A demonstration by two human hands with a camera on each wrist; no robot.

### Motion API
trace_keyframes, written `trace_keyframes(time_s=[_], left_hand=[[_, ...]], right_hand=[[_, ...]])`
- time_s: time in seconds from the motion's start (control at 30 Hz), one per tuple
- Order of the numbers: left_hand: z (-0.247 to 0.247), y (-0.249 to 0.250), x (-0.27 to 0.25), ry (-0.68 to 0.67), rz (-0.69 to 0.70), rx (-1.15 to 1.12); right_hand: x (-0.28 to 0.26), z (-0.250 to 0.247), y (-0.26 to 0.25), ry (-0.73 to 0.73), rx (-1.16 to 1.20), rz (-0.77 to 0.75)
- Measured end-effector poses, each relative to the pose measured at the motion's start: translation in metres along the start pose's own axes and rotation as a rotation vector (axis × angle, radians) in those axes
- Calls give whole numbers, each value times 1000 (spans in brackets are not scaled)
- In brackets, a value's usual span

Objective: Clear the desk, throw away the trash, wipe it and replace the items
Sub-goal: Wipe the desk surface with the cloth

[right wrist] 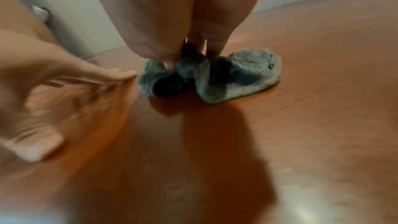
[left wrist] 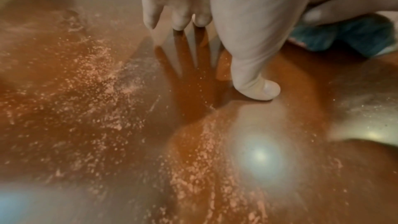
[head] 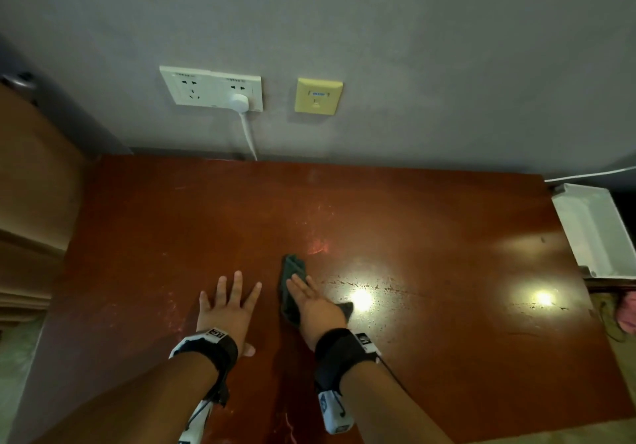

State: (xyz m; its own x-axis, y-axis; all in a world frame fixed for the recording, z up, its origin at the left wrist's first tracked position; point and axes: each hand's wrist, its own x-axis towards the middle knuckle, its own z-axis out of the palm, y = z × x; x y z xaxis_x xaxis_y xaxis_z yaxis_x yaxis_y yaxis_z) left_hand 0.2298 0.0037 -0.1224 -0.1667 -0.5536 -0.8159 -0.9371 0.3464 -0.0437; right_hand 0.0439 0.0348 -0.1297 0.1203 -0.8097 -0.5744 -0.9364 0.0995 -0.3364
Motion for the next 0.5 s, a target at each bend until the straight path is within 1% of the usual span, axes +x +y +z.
trace_keyframes(time_s=[0.07,0.17,0.23,0.3,0.37,0.4,0.5], left_hand=[[0,0,-1,-7,5,-1],[0,1,0,-10,-1,-4],[0,1,0,-16,-1,-5],[0,2,1,-24,6,-8],[-1,2,2,-35,9,-12],[-1,2,3,-36,10,-10],[-1,2,4,-44,8,-10]], right_hand=[[-8,-13,36,85,86,113],[-25,-37,108,202,250,358],[-37,-55,160,270,300,497],[-48,-73,202,292,321,618],[-50,-83,225,285,308,708],[-48,-85,229,283,296,727],[-31,-82,222,273,263,747]])
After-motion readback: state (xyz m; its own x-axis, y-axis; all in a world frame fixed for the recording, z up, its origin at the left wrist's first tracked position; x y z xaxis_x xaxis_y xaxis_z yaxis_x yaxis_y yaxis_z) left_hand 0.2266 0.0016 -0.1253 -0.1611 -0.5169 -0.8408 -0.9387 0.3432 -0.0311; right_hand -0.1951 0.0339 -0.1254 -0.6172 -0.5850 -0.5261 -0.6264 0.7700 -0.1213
